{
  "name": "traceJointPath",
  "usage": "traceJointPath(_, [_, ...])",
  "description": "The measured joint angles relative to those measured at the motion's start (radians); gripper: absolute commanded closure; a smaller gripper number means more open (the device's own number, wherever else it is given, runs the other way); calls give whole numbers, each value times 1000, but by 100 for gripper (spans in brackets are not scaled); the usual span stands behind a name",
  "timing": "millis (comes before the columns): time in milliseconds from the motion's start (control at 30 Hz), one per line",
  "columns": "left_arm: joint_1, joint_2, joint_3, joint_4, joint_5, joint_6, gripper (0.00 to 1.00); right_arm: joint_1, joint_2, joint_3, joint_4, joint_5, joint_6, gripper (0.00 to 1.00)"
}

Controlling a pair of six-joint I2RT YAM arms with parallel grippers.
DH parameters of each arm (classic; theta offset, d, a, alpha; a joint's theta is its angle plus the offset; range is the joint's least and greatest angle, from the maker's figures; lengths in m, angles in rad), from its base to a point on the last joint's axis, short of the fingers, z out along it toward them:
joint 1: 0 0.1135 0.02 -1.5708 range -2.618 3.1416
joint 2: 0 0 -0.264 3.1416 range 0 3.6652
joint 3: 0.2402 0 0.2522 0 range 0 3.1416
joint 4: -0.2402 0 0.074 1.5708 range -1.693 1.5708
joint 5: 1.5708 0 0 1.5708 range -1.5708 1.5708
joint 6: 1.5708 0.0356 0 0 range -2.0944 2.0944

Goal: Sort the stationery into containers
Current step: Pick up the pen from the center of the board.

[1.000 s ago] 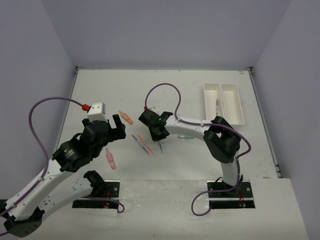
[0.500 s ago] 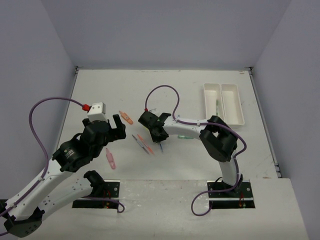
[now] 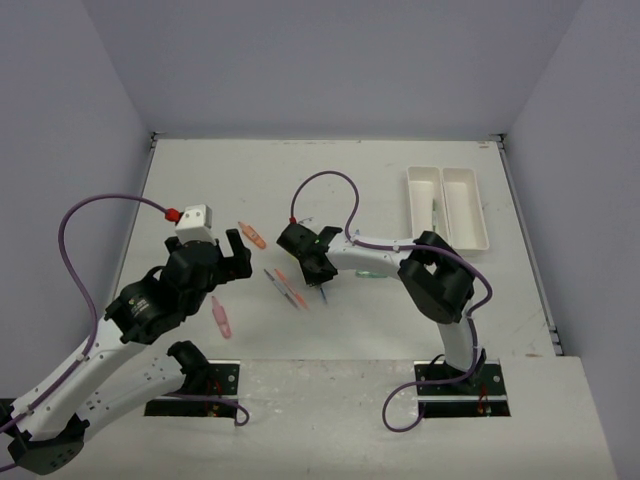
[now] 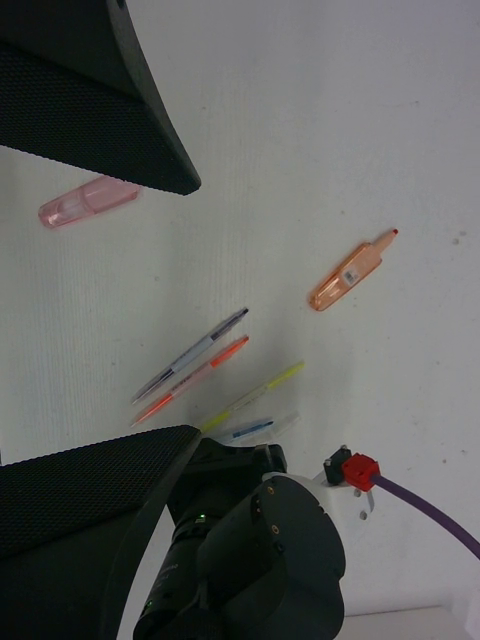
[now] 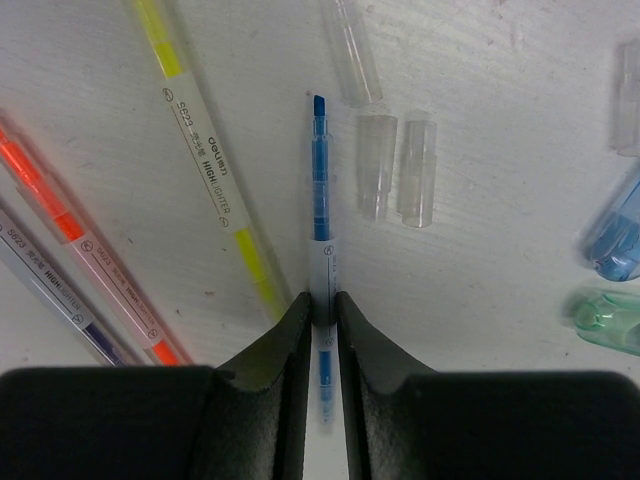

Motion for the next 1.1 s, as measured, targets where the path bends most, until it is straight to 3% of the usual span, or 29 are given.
traceJointPath(67, [0,0,0,0,0,0,0,0,1,0,1,0,0,86])
traceJointPath(200, [0,0,0,0,-3,-1,0,0,1,0,0,0,-2,99])
traceJointPath(500, [0,34,0,-1,-23,-39,0,2,-57,-26,-18,-1,-8,100])
traceJointPath(767, [0,213,29,31,-14,-106,0,-22,-376,-105,-36,45,-22,100])
traceJointPath(1000, [0,461,142,163,14,-191,2,-258,-730,-324,-47,93,-27,100])
traceJointPath(1067, [-3,569,203,193,29,-221,15,-330,-813,-369,-56,104,-35,100])
traceJointPath(1100, [-5,651,253,209,39,-241,34,-364,-858,-390,-60,105,-41,100])
